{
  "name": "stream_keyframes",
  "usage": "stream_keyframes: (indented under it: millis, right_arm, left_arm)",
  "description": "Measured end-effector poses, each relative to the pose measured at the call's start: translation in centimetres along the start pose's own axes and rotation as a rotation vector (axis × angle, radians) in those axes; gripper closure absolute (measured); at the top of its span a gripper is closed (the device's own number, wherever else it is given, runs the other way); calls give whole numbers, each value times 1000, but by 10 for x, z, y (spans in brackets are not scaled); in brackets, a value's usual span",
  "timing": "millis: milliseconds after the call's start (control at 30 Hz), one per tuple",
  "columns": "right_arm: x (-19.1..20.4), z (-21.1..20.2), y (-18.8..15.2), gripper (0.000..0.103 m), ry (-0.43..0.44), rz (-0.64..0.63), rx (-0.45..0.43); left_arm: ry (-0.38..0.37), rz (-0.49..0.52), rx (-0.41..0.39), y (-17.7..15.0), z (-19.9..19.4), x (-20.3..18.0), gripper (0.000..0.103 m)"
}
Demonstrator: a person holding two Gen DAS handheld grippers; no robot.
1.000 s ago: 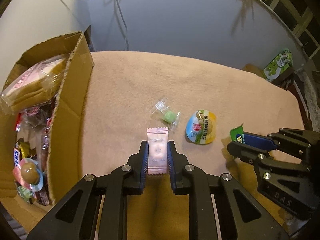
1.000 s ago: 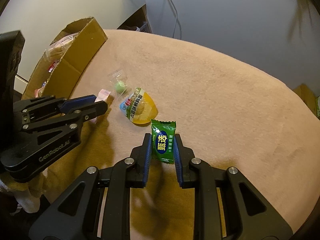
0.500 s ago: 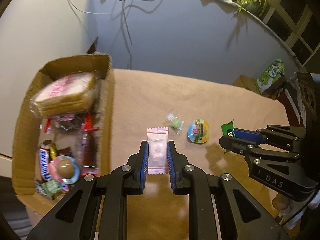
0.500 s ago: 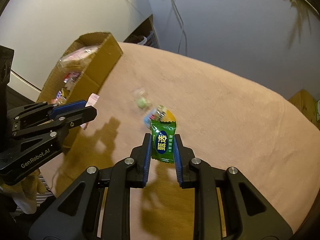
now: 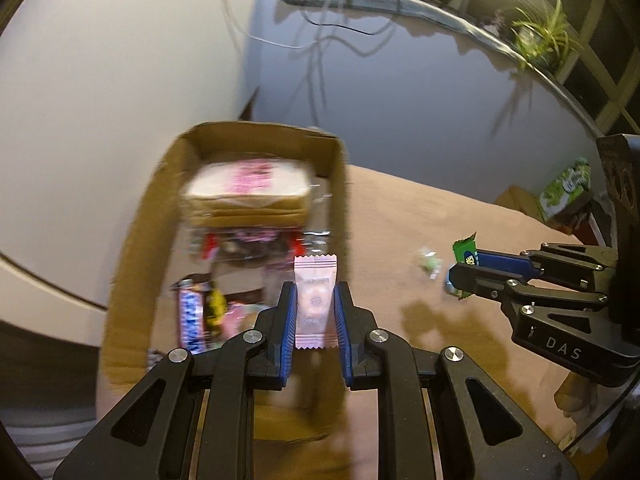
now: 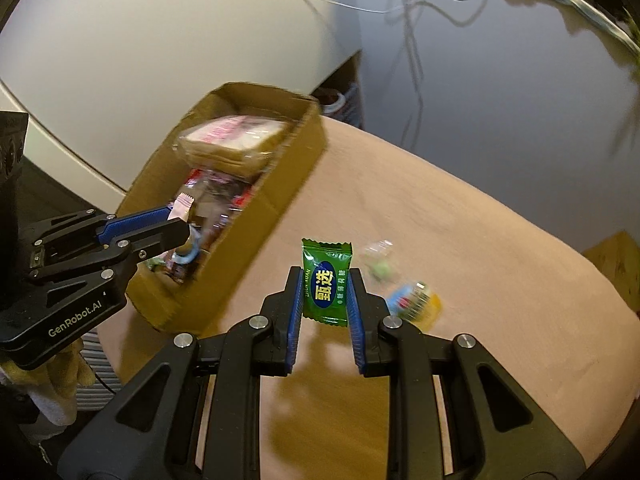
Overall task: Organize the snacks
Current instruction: 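Carry both snacks into the cardboard box and open both tools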
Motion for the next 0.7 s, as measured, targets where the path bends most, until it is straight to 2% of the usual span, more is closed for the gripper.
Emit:
stream_keyframes:
  millis: [233, 700]
  right_arm:
    - [38, 17, 18, 81, 30, -56, 8]
    - [87, 35, 32, 81, 75, -125, 34]
  left_arm:
    - [34, -50, -11, -7, -10, 37, 86]
    - [58, -106, -24, -9, -17, 72, 86]
Point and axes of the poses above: each gripper's, at about its wrist camera, not at the fingertips, and z roughly the way its jaws point, x to its left, y to its top, the point moved 10 cm from there along z, roughly the way its jaws point, and after that the axes turned 3 degrees about -z, right-handed, at the moved point
